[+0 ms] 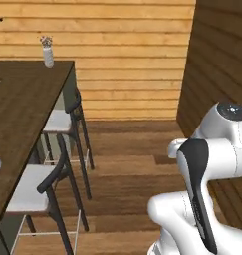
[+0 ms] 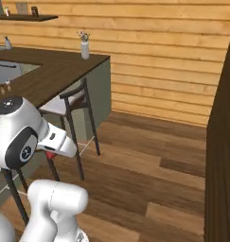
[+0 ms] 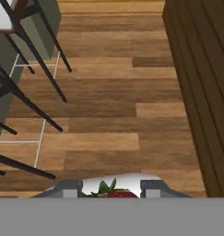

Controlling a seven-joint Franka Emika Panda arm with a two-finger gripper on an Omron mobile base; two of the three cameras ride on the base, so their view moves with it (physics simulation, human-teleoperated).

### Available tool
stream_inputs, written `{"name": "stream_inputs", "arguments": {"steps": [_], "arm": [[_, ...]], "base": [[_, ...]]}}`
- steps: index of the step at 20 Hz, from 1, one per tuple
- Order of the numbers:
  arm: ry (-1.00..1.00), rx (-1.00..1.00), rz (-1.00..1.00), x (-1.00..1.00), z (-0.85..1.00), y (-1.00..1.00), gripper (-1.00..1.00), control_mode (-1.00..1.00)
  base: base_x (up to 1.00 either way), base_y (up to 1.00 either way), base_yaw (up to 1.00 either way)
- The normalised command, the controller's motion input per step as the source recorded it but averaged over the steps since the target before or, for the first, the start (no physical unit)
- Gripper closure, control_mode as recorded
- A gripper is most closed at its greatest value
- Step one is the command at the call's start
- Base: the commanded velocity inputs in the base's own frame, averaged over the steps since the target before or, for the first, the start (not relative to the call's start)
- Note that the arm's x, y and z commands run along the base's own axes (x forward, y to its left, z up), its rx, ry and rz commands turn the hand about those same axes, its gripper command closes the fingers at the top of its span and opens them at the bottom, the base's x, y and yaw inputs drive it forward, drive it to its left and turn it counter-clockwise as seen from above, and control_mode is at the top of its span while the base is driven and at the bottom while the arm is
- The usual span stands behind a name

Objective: Take the strawberry from the fridge and place it on top of the pancake, located on the dining counter.

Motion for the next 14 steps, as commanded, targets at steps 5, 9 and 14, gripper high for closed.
{"name": "stream_inputs", "arguments": {"steps": [5, 9, 14], "arm": [[0.0, 0.0, 0.0, 0.0, 0.0, 0.0, 1.0, 1.0], [0.0, 0.0, 0.0, 0.0, 0.0, 0.0, 1.0, 1.0], [0.0, 0.0, 0.0, 0.0, 0.0, 0.0, 1.0, 1.0]], "base": [[0.51, -0.07, 0.95], [0.22, -0.01, 1.0], [0.33, -0.17, 0.99]]}}
